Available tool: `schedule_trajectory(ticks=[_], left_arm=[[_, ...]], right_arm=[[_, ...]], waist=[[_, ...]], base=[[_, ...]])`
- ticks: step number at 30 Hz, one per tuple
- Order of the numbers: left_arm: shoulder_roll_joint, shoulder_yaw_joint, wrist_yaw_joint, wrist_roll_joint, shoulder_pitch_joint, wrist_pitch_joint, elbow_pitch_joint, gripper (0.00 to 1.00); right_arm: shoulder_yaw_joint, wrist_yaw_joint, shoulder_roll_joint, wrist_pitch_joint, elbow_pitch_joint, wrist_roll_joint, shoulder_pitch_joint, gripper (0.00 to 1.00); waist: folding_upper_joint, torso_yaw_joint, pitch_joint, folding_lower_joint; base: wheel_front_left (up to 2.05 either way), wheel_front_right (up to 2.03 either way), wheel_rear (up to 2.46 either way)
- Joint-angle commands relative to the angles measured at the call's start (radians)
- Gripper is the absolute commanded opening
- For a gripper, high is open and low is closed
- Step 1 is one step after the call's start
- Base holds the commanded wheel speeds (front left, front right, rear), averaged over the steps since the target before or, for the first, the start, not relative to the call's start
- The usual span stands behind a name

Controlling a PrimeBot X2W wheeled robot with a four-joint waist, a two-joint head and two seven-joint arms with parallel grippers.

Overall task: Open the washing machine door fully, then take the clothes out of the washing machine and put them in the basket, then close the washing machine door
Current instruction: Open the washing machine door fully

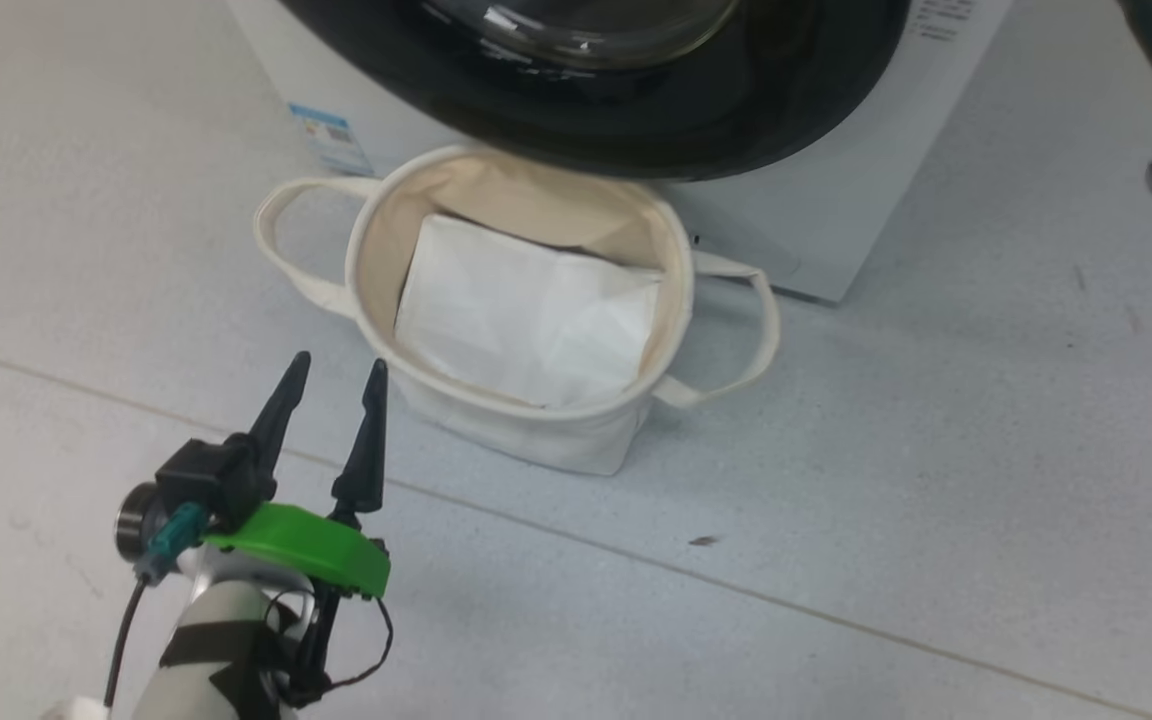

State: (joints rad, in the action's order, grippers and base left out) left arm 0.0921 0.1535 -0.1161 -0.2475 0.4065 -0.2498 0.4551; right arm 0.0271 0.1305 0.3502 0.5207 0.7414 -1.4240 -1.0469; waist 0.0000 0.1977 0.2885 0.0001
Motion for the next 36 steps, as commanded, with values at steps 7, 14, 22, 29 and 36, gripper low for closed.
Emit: schedule_trajectory(ticks=[7, 14, 22, 29, 36], left_arm=[[-0.007, -0.023, -0.011, 0.011, 0.044, -0.012, -0.013, 1.0], [-0.023, -0.022, -0.013, 0.015, 0.054, -0.012, -0.012, 1.0], [-0.034, -0.022, -0.014, 0.014, 0.061, -0.012, -0.013, 1.0], [-0.038, -0.012, -0.014, 0.006, 0.067, -0.012, -0.013, 1.0], [-0.038, -0.026, -0.014, 0.012, 0.03, -0.012, 0.002, 1.0]], right_arm=[[-0.048, 0.0, -0.034, 0.014, 0.101, 0.038, -0.166, 0.0], [-0.085, 0.0, -0.052, -0.005, 0.159, 0.085, -0.245, 0.0], [-0.101, 0.0, -0.057, -0.044, 0.163, 0.107, -0.304, 0.0], [-0.124, 0.0, -0.087, 0.011, 0.136, 0.078, -0.297, 0.0], [-0.141, 0.0, -0.092, 0.138, 0.028, 0.001, -0.155, 0.0]], waist=[[0.0, 0.05, 0.057, 0.0], [0.0, 0.082, 0.079, 0.0], [0.0, 0.099, 0.111, -0.0001], [0.0, 0.108, 0.109, -0.0001], [0.0, 0.117, 0.026, -0.0001]], base=[[0.0, 0.0, 0.0], [0.0, 0.0, 0.0], [0.0, 0.0, 0.0], [0.0, 0.0, 0.0], [0.0, 0.0, 0.0]])
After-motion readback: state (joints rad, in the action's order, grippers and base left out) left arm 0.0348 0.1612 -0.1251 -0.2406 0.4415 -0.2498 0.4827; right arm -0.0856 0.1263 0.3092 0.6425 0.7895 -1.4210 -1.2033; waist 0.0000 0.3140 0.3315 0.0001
